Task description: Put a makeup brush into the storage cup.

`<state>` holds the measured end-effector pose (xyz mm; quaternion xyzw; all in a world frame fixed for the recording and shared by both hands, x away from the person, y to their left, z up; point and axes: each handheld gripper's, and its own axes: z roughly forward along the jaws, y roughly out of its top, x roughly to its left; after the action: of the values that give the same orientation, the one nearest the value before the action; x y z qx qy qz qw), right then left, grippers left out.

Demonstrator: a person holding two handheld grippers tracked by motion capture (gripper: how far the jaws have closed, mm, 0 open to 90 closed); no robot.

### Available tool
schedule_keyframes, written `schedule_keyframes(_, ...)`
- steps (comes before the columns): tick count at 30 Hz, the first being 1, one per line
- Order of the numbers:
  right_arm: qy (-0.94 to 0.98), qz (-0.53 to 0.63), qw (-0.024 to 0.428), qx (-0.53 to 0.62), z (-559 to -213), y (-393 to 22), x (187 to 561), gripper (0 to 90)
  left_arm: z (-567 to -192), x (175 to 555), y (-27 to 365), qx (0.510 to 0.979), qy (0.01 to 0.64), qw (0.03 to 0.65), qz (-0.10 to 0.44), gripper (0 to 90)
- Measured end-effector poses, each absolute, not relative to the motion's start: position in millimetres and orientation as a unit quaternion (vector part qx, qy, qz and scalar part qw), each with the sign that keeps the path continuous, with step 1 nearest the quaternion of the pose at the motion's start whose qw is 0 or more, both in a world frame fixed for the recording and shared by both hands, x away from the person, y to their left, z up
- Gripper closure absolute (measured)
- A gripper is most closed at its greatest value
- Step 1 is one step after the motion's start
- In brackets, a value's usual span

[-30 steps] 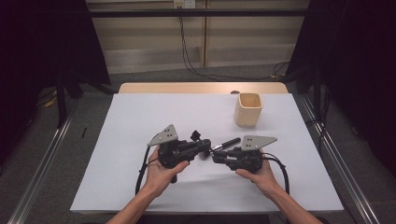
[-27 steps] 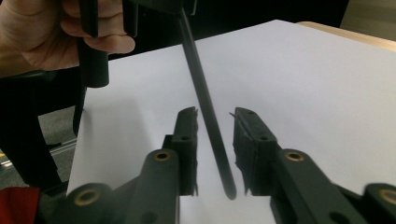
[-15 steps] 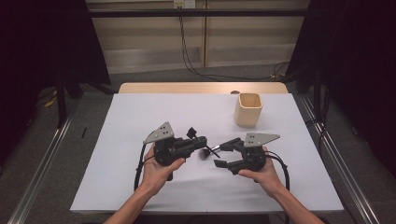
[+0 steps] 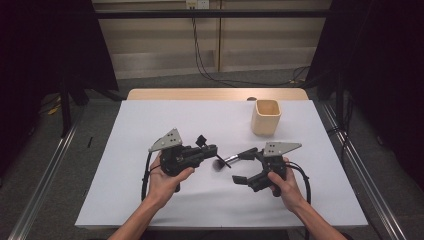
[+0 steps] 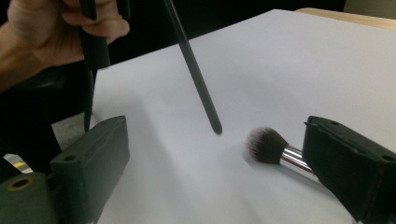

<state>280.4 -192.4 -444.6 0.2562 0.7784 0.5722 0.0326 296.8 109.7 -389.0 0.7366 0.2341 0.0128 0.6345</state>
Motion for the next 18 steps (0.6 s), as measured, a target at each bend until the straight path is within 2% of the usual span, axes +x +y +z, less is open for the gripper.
schedule_keyframes(18,0.788,0.560,0.045,0.253,-447.2,-195.7,277.0,4.1,-369.4,299.8,119.0,0.798,0.222,0.560,0.023,85.5)
